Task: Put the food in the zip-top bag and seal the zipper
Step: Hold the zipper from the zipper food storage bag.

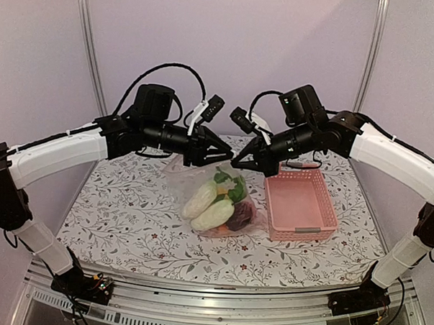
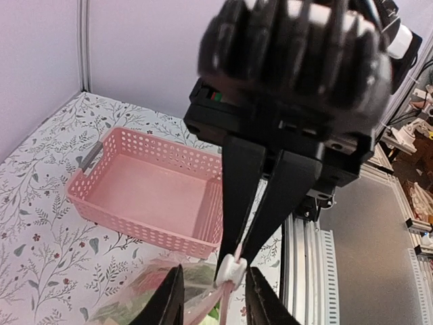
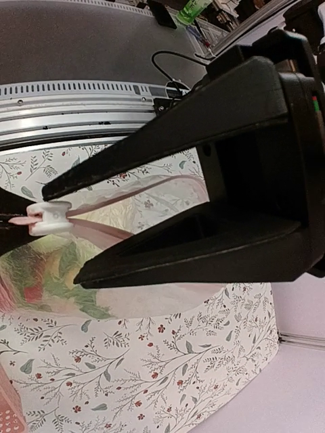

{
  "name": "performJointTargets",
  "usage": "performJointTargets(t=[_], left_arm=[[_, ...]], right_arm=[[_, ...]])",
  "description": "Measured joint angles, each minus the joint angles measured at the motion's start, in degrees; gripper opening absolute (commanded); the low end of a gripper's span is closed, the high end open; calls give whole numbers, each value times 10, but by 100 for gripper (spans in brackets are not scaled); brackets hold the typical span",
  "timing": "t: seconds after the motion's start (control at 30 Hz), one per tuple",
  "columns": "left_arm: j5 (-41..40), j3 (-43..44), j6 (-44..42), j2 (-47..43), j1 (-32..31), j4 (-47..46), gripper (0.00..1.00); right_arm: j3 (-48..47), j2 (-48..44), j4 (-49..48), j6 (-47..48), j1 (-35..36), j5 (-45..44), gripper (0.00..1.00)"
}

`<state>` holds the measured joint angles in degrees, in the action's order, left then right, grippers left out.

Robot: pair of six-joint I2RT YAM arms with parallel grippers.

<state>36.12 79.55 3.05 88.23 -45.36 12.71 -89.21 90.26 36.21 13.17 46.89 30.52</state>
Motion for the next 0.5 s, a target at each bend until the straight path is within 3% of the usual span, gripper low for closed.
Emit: performJointTargets(t=[0.23, 0.5], left_arm=[[17, 1, -7, 21, 0, 0, 16], [30, 2, -9, 21, 0, 0, 17]], right_arm=[[-3, 0, 10, 0, -1, -2, 0], [-3, 0, 10, 0, -1, -2, 0]])
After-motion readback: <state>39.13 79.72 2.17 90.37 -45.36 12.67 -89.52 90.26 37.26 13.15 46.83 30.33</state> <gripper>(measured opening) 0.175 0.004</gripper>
